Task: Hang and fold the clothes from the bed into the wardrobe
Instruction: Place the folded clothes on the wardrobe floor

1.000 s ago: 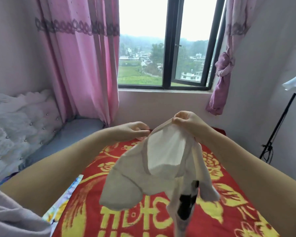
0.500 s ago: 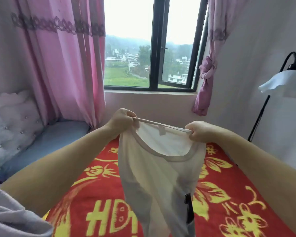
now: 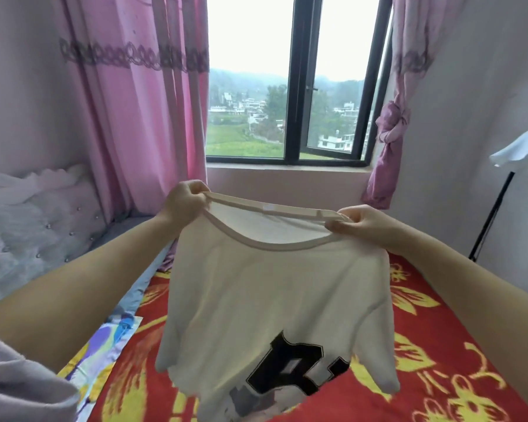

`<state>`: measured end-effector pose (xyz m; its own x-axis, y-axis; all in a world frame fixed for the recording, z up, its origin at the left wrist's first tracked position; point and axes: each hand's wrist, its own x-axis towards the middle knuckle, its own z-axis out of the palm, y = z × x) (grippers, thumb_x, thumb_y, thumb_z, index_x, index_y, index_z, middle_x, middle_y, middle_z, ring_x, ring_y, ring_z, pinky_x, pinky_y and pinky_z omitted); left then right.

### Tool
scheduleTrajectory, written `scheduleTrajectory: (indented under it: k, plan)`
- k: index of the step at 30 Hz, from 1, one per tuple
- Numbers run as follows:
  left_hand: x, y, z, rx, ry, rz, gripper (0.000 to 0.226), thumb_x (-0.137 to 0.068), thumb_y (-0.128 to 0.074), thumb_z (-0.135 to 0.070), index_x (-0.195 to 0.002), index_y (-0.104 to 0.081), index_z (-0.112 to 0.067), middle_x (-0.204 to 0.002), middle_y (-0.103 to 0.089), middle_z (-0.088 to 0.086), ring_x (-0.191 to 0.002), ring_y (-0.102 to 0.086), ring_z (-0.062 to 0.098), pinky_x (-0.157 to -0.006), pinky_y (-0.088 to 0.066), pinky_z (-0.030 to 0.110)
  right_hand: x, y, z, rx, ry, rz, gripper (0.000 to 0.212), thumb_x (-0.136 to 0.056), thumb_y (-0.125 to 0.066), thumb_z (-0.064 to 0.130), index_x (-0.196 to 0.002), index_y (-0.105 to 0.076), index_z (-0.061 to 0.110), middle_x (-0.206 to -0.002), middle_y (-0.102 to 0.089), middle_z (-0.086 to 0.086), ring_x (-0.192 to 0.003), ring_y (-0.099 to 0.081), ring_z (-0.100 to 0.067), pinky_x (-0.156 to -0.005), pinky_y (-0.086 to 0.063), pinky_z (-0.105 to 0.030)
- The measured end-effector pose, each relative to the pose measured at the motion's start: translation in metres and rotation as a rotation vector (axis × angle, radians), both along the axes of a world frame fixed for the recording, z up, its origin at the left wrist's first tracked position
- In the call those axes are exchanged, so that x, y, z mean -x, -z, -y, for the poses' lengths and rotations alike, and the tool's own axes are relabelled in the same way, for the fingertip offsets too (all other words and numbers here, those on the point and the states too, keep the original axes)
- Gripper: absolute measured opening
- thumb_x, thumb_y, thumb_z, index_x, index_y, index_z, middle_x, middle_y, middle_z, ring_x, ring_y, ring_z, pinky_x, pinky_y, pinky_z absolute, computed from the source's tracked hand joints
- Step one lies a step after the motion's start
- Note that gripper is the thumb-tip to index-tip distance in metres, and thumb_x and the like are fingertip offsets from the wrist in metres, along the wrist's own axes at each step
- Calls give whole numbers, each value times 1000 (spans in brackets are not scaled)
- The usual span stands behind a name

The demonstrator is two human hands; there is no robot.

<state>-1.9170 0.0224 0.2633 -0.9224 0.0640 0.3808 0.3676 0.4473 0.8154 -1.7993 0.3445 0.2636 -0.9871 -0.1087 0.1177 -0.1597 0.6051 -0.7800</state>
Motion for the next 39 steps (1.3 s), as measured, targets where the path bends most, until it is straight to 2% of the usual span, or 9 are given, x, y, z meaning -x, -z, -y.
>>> scheduleTrajectory:
  k: [6,11,19,25,28,30,33,35,39]
  plan:
    - [-5,4,27,-65,218,115,20,-74,-54,-28,-58,-46,-18,-54,-38,-3,-48,-35,14,-41,-30,20,-7,-5,-1,-63,-81,197,9,-84,-72,14,-75,-72,10,-71,-68,-1,-62,-63,-10,-58,-53,-23]
    - [-6,7,42,92,533,586,75,-55,-80,-63,-110,-71,-13,-94,-72,11,-76,-68,18,-65,-57,27,-6,8,-6,257,142,-7,46,-80,-67,36,-94,-67,-7,-80,-65,-13,-74,-58,-25,-69,-51,-34]
    - [-30,12,-58,-546,437,734,24,-100,-48,-26,-92,-58,-5,-74,-62,7,-55,-62,12,-52,-55,22,24,12,49,45,323,-152,48,-102,-41,34,-94,-67,-5,-77,-59,-13,-65,-51,-19,-58,-41,-30]
    - [-58,-4,-102,-715,551,781,36,-104,-37,-24,-76,-53,-8,-60,-57,6,-48,-59,14,-48,-53,23,22,20,101,-51,69,-166,52,-93,-51,51,-134,-50,20,-120,-61,3,-111,-57,-13,-100,-43,-31]
    - [-63,-11,-91,-565,574,706,43,-102,-41,-33,-84,-64,-1,-76,-68,15,-65,-69,23,-63,-59,30,20,20,83,-90,-40,-135,58,-87,-63,21,-140,-40,17,-126,-59,-2,-117,-55,-15,-104,-43,-39]
    - [-60,-5,-80,-164,522,262,25,-96,-54,-27,-104,-63,-5,-97,-69,13,-89,-68,24,-79,-56,30,15,18,72,-28,-58,-130,48,-91,-49,3,-137,-46,15,-121,-60,-2,-110,-57,-15,-98,-47,-31]
    - [-53,1,-74,475,371,-442,62,-82,-72,-31,-136,-44,-17,-128,-53,6,-121,-47,21,-105,-35,37,6,12,69,72,-99,-83,35,-96,-38,-2,-115,-62,16,-98,-66,-2,-90,-59,-13,-80,-49,-27]
    - [-51,-5,-75,639,431,-407,56,-81,-73,-36,-129,-53,-14,-123,-57,5,-114,-50,16,-106,-33,42,3,7,71,40,-152,-92,34,-97,-39,-1,-112,-66,14,-102,-68,-9,-92,-61,-15,-83,-51,-31]
    - [-38,-21,-75,409,575,-53,23,-86,-70,-25,-91,-72,-3,-88,-70,14,-72,-57,7,-77,-51,38,2,6,62,143,-52,-137,29,-93,-40,-3,-106,-59,14,-95,-62,-15,-82,-56,-20,-74,-47,-35]
